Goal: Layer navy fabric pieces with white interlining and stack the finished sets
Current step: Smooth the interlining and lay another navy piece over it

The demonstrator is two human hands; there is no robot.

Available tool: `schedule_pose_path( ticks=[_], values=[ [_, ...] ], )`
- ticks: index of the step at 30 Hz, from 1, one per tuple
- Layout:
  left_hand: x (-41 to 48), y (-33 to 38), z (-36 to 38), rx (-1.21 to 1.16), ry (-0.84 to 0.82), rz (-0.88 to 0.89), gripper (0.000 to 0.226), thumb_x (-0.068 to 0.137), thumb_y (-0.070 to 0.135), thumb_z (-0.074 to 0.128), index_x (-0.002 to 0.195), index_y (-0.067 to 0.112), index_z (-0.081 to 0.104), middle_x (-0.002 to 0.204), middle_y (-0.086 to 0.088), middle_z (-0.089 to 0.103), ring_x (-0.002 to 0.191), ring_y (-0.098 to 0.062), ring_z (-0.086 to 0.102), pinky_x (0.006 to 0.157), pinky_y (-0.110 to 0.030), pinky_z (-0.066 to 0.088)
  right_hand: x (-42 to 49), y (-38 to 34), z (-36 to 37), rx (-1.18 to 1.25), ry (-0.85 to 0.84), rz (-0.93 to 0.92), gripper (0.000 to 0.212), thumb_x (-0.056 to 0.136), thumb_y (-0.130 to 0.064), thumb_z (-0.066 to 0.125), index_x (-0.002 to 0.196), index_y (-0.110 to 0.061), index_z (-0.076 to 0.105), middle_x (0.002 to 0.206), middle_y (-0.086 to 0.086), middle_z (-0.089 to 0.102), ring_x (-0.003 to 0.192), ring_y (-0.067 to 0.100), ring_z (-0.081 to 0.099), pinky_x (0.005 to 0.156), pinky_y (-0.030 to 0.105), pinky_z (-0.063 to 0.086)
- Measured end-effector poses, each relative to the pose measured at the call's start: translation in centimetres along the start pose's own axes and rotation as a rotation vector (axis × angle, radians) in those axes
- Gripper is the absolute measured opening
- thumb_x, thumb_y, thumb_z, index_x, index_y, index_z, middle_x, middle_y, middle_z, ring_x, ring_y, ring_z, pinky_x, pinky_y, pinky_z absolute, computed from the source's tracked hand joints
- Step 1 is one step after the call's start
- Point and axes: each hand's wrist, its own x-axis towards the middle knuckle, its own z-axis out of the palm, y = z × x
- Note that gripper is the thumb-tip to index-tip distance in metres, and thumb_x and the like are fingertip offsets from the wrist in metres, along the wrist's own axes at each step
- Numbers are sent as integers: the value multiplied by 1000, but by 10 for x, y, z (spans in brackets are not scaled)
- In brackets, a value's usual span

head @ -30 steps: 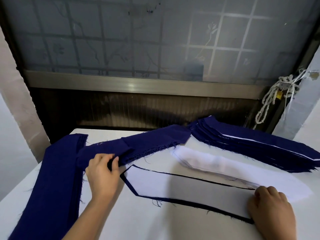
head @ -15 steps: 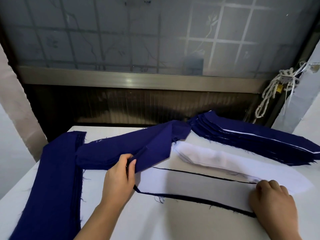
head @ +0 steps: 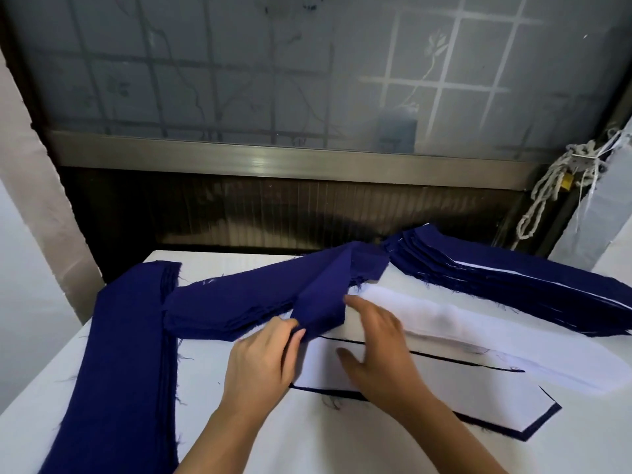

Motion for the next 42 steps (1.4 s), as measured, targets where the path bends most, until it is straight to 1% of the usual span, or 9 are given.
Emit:
schedule_pose_path(
  ticks=[5, 11, 16, 20, 23, 28, 33, 38, 42],
  values=[
    [-3, 0, 0, -14, 91, 102, 19, 97, 17, 56, 84, 9, 67, 69, 4, 51, 54, -12, 41, 47, -22, 33, 29, -16, 27, 159, -92, -43, 43, 77, -9, 70, 115, -25, 60, 98, -18, 58, 102, -1, 52, 109, 38, 36],
    [0, -4, -4, -31, 197, -96, 36, 98, 18, 54, 64, 8, 48, 55, 4, 35, 43, -16, 30, 37, -31, 25, 14, 33, -6, -244, 44, -226, 29, 62, 2, 77, 86, -14, 74, 80, -1, 64, 80, 22, 61, 105, 44, 43],
    [0, -5, -5, -99, 215, -243, 35, 98, 23, 53, 66, 15, 43, 53, 7, 36, 43, -13, 35, 38, -31, 27, -16, 80, -51, -449, 143, -313, 6, 77, -11, 73, 83, -13, 71, 88, 2, 60, 87, 24, 59, 107, 42, 38],
    [1, -2, -6, -105, 193, -251, 35, 99, 26, 52, 68, 24, 36, 52, 10, 34, 43, -11, 34, 39, -24, 25, -37, 99, -80, -542, 192, -285, 22, 85, -22, 51, 80, -10, 69, 93, 4, 68, 104, 27, 64, 107, 45, 37],
    [1, -2, -7, -97, 186, -299, 35, 97, 26, 53, 68, 25, 33, 51, 11, 34, 43, -10, 34, 41, -22, 25, -54, 112, -91, -497, 247, -245, 23, 86, -17, 47, 75, -5, 64, 82, 6, 67, 97, 27, 68, 109, 45, 37],
    [0, 0, -6, -110, 123, -365, 32, 97, 30, 52, 68, 24, 40, 52, 12, 40, 45, -10, 42, 42, -22, 32, -76, 126, -99, -506, 201, -177, 32, 87, -12, 48, 106, 0, 70, 96, 10, 67, 94, 27, 61, 112, 45, 34],
    [-1, -1, -5, -196, 127, -462, 21, 94, 18, 64, 75, 22, 54, 58, 14, 52, 54, -10, 53, 51, -20, 40, -88, 138, -109, -516, 183, -107, 34, 87, -19, 41, 84, -7, 72, 82, 3, 59, 79, 31, 60, 109, 44, 32],
    [-2, 1, -7, -310, 146, -515, 4, 92, 16, 65, 91, 20, 64, 70, 14, 62, 68, -10, 62, 58, -20, 47, -96, 146, -115, -449, 287, 16, 31, 89, -25, 39, 91, -7, 65, 96, 4, 66, 104, 25, 57, 110, 47, 31],
    [-2, 1, -7, -339, 165, -544, 12, 92, 15, 67, 88, 25, 61, 67, 13, 61, 68, -12, 61, 58, -13, 45, -103, 145, -111, -394, 412, 70, 32, 85, -21, 38, 92, 1, 60, 88, 14, 64, 94, 31, 47, 101, 36, 29]
  ],
)
